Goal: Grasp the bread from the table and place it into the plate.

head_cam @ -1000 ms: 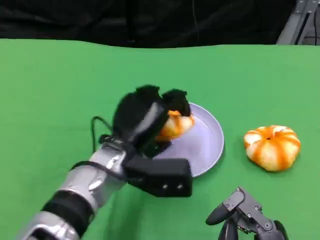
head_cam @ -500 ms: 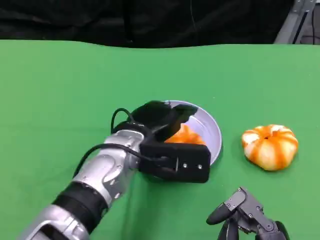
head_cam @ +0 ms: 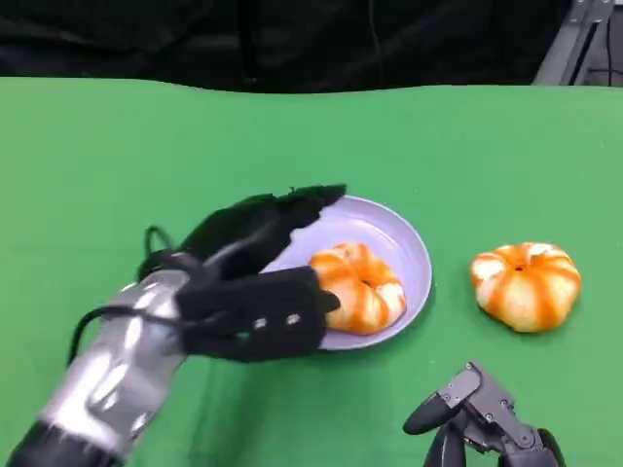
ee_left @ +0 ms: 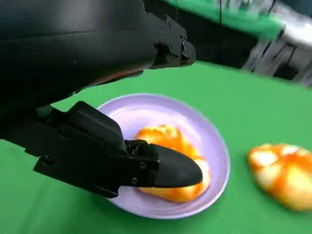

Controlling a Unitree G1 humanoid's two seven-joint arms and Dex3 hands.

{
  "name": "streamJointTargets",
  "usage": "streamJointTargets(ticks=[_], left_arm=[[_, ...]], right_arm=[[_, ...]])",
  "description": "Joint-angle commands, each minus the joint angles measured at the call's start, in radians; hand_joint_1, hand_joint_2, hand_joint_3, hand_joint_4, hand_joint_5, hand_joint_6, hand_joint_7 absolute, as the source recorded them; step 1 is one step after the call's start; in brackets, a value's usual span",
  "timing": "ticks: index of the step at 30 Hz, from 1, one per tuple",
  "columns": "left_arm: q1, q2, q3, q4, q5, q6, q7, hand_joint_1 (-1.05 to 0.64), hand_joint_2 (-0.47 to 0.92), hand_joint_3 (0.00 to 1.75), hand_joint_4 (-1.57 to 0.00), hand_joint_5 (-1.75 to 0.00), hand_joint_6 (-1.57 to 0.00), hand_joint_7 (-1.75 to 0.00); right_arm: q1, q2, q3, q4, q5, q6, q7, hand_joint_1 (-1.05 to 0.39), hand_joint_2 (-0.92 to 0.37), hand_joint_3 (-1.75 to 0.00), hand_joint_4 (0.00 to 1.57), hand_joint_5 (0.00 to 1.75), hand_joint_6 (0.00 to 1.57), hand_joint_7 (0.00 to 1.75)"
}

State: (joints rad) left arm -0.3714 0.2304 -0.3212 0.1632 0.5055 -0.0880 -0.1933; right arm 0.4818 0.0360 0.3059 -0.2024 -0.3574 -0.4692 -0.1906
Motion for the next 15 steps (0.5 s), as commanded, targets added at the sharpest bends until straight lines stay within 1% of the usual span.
streamJointTargets(ticks=[1,2,3,5,6,8,9,10,11,12,13,14,15], left_arm=[[0.153,0.041,0.099,-0.109,-0.067,-0.12,0.098,-0.56,0.92,0.24,-0.26,-0.96,-0.3,-0.37],[0.187,0.039,0.121,-0.12,-0.089,-0.157,0.12,-0.54,0.92,0.24,-0.24,-1.08,-0.29,-0.46],[0.223,0.031,0.146,-0.126,-0.124,-0.207,0.143,-0.46,0.92,0.2,-0.34,-1.1,-0.35,-0.58],[0.281,0.009,0.189,-0.123,-0.194,-0.311,0.185,-0.35,0.9,0.15,-0.48,-1.14,-0.49,-0.7],[0.291,0.004,0.198,-0.117,-0.209,-0.338,0.193,-0.32,0.89,0.14,-0.53,-1.15,-0.54,-0.74],[0.294,0.001,0.204,-0.107,-0.216,-0.363,0.195,-0.3,0.89,0.14,-0.56,-1.16,-0.57,-0.76],[0.356,-0.02,0.232,-0.114,-0.257,-0.423,0.221,-0.29,0.89,0.14,-0.57,-1.16,-0.57,-0.77],[0.403,-0.036,0.254,-0.118,-0.288,-0.469,0.24,-0.15,0.7,0.56,-0.68,-1.3,-0.73,-0.95],[0.434,-0.047,0.269,-0.119,-0.309,-0.503,0.252,-0.1,0.53,0.9,-0.72,-1.35,-0.78,-1.03],[0.449,-0.054,0.279,-0.118,-0.32,-0.525,0.257,-0.07,0.42,1.12,-0.75,-1.38,-0.82,-1.07],[0.486,-0.067,0.291,-0.135,-0.337,-0.529,0.262,-0.05,0.39,1.23,-0.77,-1.41,-0.84,-1.11],[0.513,-0.077,0.3,-0.149,-0.35,-0.532,0.264,-0.03,0.36,1.36,-0.82,-1.47,-0.86,-1.2],[0.55,-0.087,0.306,-0.176,-0.376,-0.52,0.257,-0.01,0.34,1.42,-0.84,-1.49,-0.87,-1.25]], right_arm=[[0.008,0.002,0.0,-0.01,0.005,0.006,-0.009,-0.08,-0.79,-1.3,0.67,1.75,0.33,1.75],[0.009,0.003,0.002,-0.011,0.005,0.008,-0.009,-0.08,-0.79,-1.3,0.67,1.75,0.33,1.75],[0.01,0.003,0.004,-0.013,0.006,0.01,-0.009,-0.08,-0.8,-1.31,0.67,1.75,0.33,1.75],[0.01,0.003,0.007,-0.015,0.007,0.011,-0.009,-0.08,-0.8,-1.31,0.67,1.75,0.33,1.75],[0.009,0.003,0.008,-0.015,0.007,0.012,-0.009,-0.08,-0.8,-1.31,0.67,1.75,0.33,1.75],[0.009,0.003,0.008,-0.015,0.007,0.012,-0.01,-0.08,-0.8,-1.32,0.67,1.75,0.33,1.75],[0.008,0.001,0.008,-0.013,0.011,0.009,-0.008,-0.08,-0.8,-1.32,0.67,1.75,0.33,1.75],[0.007,0.0,0.008,-0.011,0.014,0.007,-0.007,-0.08,-0.8,-1.32,0.67,1.75,0.33,1.75],[0.006,-0.001,0.008,-0.01,0.016,0.006,-0.006,-0.08,-0.8,-1.31,0.68,1.75,0.33,1.75],[0.006,-0.001,0.008,-0.01,0.017,0.005,-0.005,-0.09,-0.8,-1.31,0.68,1.75,0.33,1.75],[0.006,-0.004,0.006,-0.011,0.015,0.005,-0.005,-0.09,-0.8,-1.31,0.68,1.75,0.33,1.75],[0.005,-0.006,0.005,-0.011,0.014,0.004,-0.005,-0.09,-0.8,-1.31,0.68,1.75,0.33,1.75],[0.005,-0.008,0.002,-0.011,0.014,0.005,-0.005,-0.09,-0.8,-1.31,0.68,1.75,0.33,1.75]])
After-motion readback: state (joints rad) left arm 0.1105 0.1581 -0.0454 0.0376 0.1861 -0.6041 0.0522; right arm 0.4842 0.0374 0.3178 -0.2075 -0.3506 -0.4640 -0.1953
